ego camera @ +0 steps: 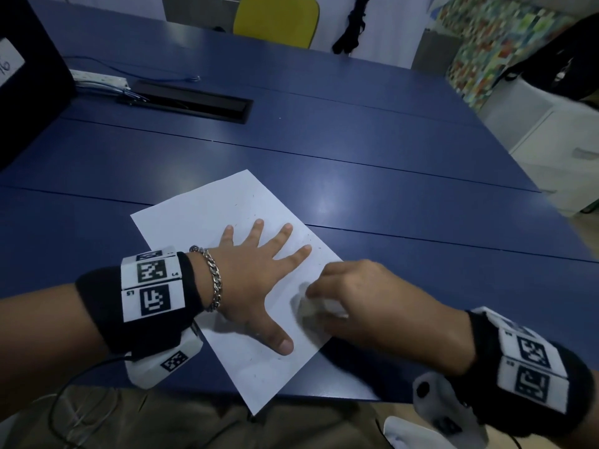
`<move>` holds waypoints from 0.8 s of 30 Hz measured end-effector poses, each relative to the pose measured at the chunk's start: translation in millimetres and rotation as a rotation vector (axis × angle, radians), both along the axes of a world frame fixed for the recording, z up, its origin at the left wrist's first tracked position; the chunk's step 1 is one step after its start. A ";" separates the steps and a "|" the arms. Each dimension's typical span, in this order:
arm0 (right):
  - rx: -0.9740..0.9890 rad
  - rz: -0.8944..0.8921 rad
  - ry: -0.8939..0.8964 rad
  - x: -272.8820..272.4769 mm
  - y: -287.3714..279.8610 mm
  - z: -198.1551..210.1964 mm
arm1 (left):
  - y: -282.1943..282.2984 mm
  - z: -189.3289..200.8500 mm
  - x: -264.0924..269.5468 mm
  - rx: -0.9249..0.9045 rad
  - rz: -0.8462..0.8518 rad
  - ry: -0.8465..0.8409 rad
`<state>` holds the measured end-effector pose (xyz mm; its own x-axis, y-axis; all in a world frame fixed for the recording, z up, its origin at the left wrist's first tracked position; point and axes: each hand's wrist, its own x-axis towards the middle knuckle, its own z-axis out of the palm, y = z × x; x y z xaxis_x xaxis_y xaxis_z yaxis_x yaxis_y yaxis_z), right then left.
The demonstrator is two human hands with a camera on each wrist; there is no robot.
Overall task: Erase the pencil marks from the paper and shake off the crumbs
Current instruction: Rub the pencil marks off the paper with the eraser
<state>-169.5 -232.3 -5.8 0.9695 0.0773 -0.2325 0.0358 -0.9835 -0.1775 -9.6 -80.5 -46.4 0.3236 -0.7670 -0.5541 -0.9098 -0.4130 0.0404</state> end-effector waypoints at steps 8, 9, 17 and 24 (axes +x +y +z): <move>0.000 0.078 -0.017 -6.8 11.3 0.5 | 1.3 -2.0 0.1 -0.003 -0.010 -0.006; -0.006 0.055 -0.020 -3.8 6.5 1.5 | 1.1 -1.8 0.5 -0.002 -0.008 -0.005; -0.021 0.091 -0.051 -10.1 10.7 -2.5 | 0.7 -1.9 -0.4 0.014 -0.015 -0.012; -0.068 -0.053 -0.107 6.8 -14.8 -2.7 | -0.2 -0.1 0.7 0.010 0.003 0.003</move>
